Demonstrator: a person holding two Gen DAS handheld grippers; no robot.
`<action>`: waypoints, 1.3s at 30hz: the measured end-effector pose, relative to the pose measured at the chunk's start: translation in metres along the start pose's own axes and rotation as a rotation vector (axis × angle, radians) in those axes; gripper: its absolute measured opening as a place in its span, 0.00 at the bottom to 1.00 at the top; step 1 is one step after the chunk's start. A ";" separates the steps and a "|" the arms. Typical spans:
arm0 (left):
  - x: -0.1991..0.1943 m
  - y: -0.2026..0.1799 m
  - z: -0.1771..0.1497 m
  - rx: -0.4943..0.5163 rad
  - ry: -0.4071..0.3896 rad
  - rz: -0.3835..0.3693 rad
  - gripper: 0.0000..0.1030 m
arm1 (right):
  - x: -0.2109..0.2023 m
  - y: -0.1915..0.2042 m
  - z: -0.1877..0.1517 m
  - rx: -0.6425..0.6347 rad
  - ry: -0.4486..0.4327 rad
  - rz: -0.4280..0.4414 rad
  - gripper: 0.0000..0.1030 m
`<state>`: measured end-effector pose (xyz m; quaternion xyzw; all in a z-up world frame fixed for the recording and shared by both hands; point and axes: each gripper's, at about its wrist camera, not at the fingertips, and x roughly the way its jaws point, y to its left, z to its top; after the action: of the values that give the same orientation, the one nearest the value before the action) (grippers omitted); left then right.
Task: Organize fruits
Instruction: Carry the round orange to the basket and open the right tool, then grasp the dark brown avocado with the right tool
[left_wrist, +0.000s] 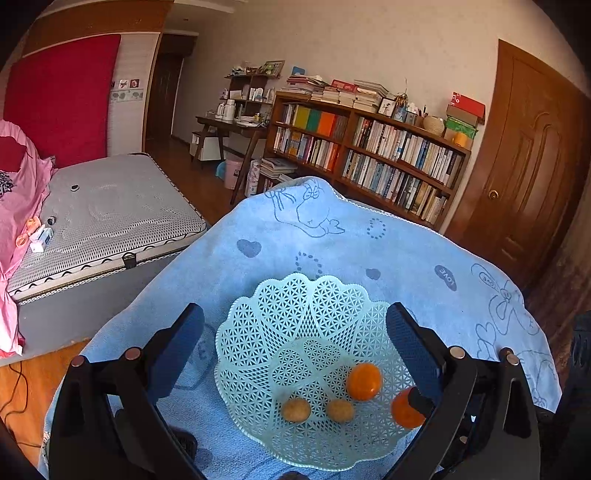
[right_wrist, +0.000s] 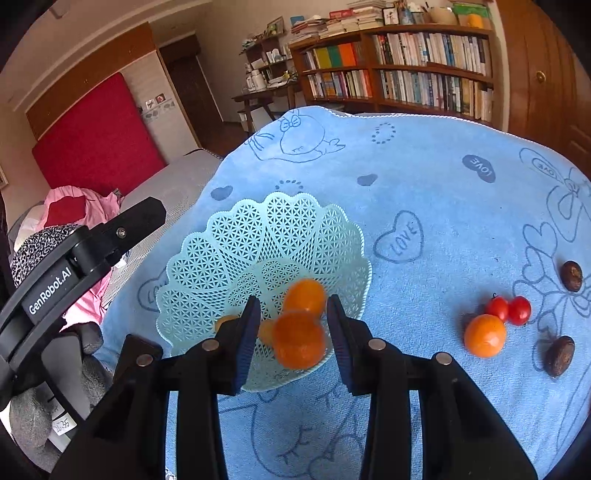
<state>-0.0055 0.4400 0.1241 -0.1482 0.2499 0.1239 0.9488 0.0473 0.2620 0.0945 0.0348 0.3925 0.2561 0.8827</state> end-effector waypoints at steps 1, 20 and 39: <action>0.000 0.000 0.000 0.000 -0.002 0.001 0.97 | -0.002 -0.003 0.000 0.007 -0.006 -0.003 0.37; -0.003 -0.009 -0.003 0.021 0.002 -0.022 0.97 | -0.018 -0.036 -0.017 0.067 -0.057 -0.106 0.57; 0.001 -0.033 -0.017 0.089 0.024 -0.056 0.97 | -0.051 -0.184 -0.023 0.341 0.006 -0.380 0.66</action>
<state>-0.0020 0.4034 0.1165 -0.1141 0.2622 0.0842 0.9546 0.0805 0.0750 0.0651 0.1083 0.4321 0.0158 0.8952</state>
